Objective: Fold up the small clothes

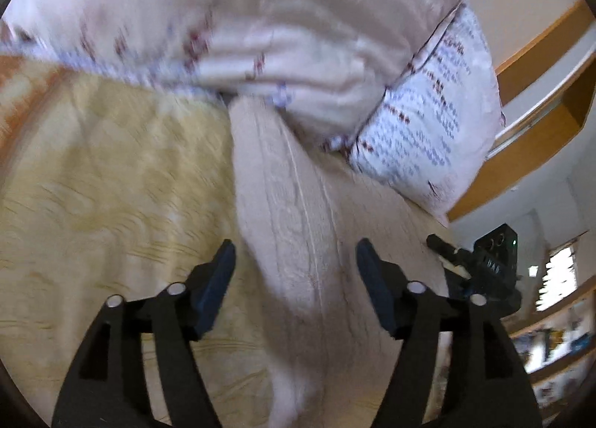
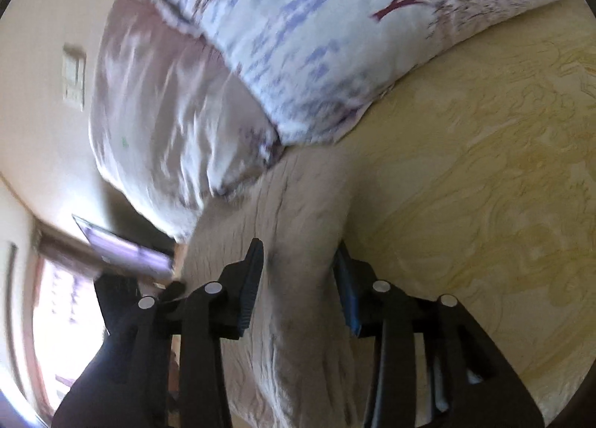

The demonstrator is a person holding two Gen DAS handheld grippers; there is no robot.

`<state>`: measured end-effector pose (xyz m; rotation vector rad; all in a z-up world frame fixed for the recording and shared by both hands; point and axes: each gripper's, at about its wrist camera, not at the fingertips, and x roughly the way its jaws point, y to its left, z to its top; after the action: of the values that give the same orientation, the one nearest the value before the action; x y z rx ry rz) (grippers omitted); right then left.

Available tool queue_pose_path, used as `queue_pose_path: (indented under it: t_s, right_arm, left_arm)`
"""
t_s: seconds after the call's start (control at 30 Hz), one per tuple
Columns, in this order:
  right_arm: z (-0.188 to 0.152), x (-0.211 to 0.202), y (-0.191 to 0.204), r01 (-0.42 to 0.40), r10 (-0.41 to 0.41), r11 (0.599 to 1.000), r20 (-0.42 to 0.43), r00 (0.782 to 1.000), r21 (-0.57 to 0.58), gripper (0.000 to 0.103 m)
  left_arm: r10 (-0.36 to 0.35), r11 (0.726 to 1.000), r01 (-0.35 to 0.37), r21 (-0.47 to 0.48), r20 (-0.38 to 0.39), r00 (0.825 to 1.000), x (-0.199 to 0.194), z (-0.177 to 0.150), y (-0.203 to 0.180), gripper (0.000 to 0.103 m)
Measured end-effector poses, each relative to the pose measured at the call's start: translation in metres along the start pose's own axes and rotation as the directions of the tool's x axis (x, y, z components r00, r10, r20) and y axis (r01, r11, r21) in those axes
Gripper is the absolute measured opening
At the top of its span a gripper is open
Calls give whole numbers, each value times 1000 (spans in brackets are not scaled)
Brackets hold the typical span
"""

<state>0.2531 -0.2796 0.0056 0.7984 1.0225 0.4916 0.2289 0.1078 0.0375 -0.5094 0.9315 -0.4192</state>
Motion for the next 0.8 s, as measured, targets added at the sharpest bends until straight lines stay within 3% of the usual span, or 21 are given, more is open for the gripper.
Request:
queue_pose_path:
  t_s: [0.1,0.2,0.27,0.37,0.47,0.57,0.67,0.8]
  right_arm:
    - [10,11,-4,0,0,1000,-8,1000,26,39]
    - [15,13,11,60,-56,996,59,997,-66,10]
    - [15,11,22,170,-155,977,117,981,-128,9]
    - [17,20,19,296,-283,946,114,952,-131,9]
    - [18,29,12,349,-341,930,84,936,-115,9]
    - [17,22,19,351,-342,926,86,936,-135,12]
    - [5,-3,29,344,-326,926,131,936,-153,28]
    - [-35,-44,51,278,-226,918,204,953,-284,28]
  left_arm:
    - [112,987,-120,107,83,990,-16,-7,-16,81]
    - [184,962,-197,186,83,979,-14,-11,-26,82]
    - [207,957,-216,192,65,976,-8,-11,-25,82]
    - [215,959,-219,182,41,976,3,-10,-21,83]
    - [229,954,-232,192,36,973,10,-12,-23,84]
    - [257,945,-260,200,45,965,12,-14,-25,85]
    - [258,942,-267,203,69,964,-1,-19,-27,85]
    - [289,922,-311,232,124,949,-22,-35,-32,85]
